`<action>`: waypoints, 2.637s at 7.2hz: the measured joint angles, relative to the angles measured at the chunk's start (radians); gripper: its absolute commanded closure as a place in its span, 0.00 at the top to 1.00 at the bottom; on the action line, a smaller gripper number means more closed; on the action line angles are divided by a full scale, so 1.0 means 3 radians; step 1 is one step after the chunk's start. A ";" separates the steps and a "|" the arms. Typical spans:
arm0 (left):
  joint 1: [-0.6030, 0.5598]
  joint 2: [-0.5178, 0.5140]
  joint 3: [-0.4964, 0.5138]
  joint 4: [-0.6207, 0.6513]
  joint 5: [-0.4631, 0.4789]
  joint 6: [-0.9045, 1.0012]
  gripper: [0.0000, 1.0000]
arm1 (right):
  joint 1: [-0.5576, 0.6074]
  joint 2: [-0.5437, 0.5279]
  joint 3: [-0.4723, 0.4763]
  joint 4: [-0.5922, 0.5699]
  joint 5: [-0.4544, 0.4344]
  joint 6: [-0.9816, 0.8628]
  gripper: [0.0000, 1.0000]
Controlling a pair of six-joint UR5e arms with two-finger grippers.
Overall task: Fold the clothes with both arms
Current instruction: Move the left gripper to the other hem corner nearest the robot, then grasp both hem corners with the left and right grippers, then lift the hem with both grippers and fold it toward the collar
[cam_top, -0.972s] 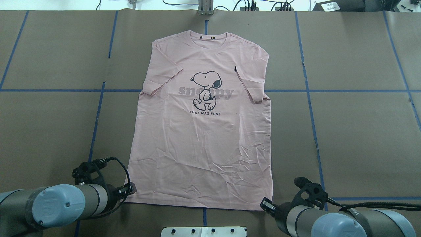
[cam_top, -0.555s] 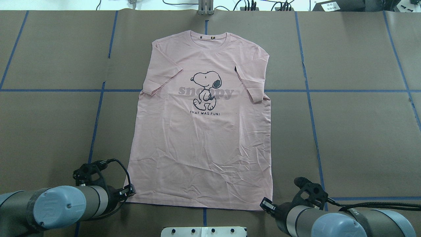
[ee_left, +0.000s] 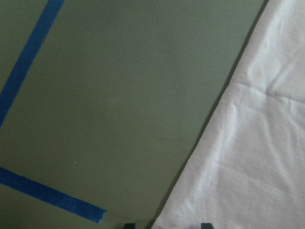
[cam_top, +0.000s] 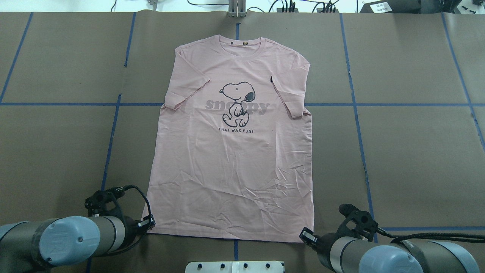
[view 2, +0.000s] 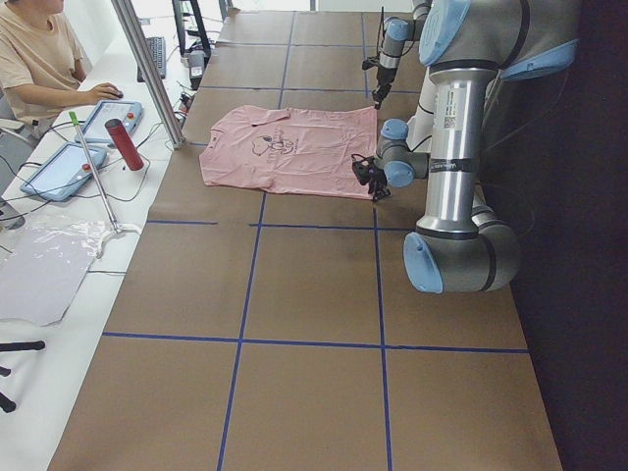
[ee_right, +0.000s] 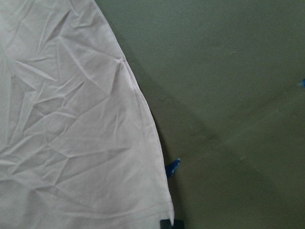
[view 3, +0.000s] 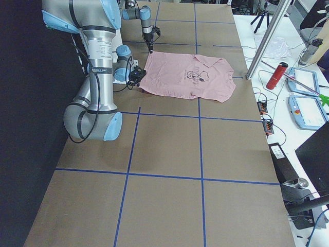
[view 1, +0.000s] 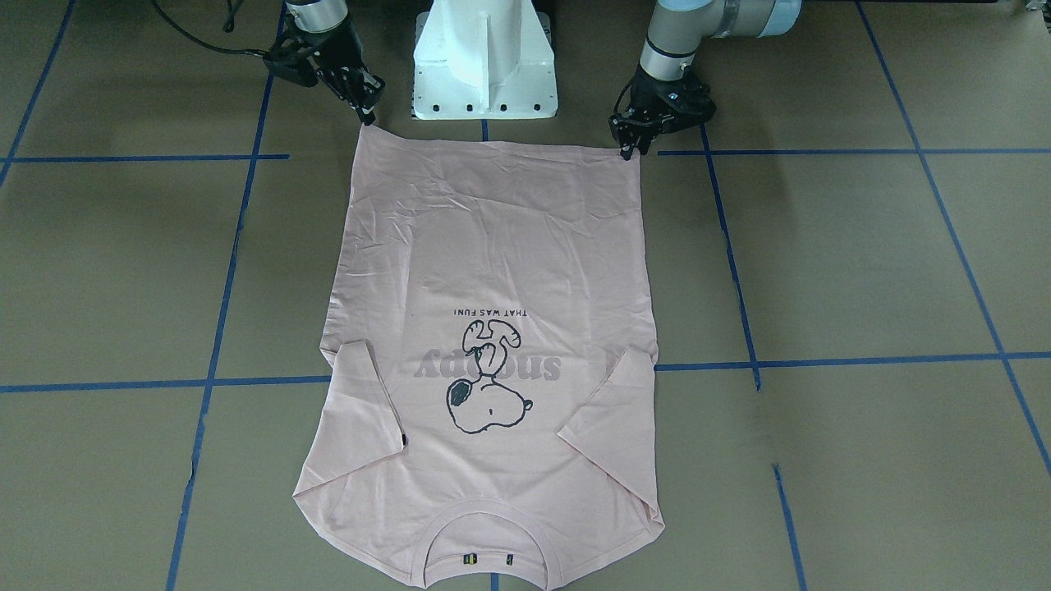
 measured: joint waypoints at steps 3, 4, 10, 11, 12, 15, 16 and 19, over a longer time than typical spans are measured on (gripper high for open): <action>0.0009 -0.0007 -0.0031 0.0005 -0.0007 0.0003 0.00 | -0.0001 0.0002 0.0010 0.0000 0.0001 0.0000 0.00; 0.0012 -0.0010 -0.0109 0.0015 -0.0046 0.0000 0.00 | 0.0001 -0.0012 0.0035 -0.0001 0.0011 -0.0001 0.00; 0.0125 -0.0107 -0.0753 0.0436 -0.0372 -0.0435 0.00 | 0.0208 -0.0442 0.0568 0.0008 0.0207 -0.0067 0.00; -0.0065 -0.0185 -0.0757 0.0499 -0.0386 -0.0391 0.00 | 0.0434 -0.0300 0.0530 -0.0002 0.0205 -0.0200 0.00; -0.0330 -0.0291 -0.0737 0.0533 -0.0388 -0.0242 0.00 | 0.0713 -0.0116 0.0408 -0.0007 0.0213 -0.0462 0.00; -0.1036 -0.0781 -0.0255 0.0533 -0.0366 0.0228 0.00 | 0.1540 0.0775 -0.0484 -0.0085 0.0348 -0.1112 0.00; -0.1225 -0.1004 0.0011 0.0521 -0.0365 0.0309 0.00 | 0.1779 0.1010 -0.0748 -0.0139 0.0434 -0.1323 0.00; -0.1743 -0.1272 0.0819 -0.0080 -0.0309 0.0624 0.00 | 0.2260 0.1411 -0.1430 -0.0156 0.0497 -0.1890 0.00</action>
